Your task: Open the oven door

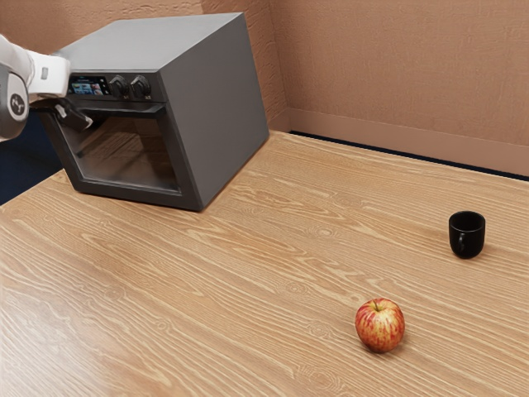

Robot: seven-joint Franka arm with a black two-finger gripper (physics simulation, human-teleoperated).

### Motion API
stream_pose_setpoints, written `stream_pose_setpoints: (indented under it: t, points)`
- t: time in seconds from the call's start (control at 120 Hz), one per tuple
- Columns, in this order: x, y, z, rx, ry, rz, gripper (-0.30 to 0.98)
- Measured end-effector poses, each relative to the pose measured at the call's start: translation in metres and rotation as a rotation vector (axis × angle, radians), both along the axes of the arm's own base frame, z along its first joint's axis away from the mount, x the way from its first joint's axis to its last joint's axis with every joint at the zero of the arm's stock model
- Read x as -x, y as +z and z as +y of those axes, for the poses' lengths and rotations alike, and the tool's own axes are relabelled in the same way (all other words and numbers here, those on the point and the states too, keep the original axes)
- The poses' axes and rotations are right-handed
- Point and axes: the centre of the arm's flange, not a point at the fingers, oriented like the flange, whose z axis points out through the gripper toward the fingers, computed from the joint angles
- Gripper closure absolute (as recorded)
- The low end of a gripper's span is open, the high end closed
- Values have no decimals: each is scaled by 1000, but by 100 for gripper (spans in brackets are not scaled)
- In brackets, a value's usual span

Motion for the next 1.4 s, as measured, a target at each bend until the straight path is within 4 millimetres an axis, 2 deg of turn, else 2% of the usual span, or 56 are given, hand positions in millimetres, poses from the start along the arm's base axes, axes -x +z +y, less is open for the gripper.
stream_pose_setpoints:
  t: [0.042,0.158,0.308,0.358,0.425,0.692,0.858,1.042,1.158,1.4]
  points:
    - [-1,-6,9,-11,2,1,0]
    - [-20,-2,25,-50,-16,-13,0]
    - [-16,-7,42,-47,-19,-3,0]
    - [-19,-15,48,-40,-21,9,0]
    - [-29,-16,55,-42,-32,20,0]
    - [-42,-35,62,-17,-68,88,0]
    - [-37,-42,74,-3,-67,112,0]
    - [-36,-25,72,-23,-80,100,0]
    - [-37,-28,84,-32,-70,101,0]
    - [-48,-43,91,-35,-77,114,0]
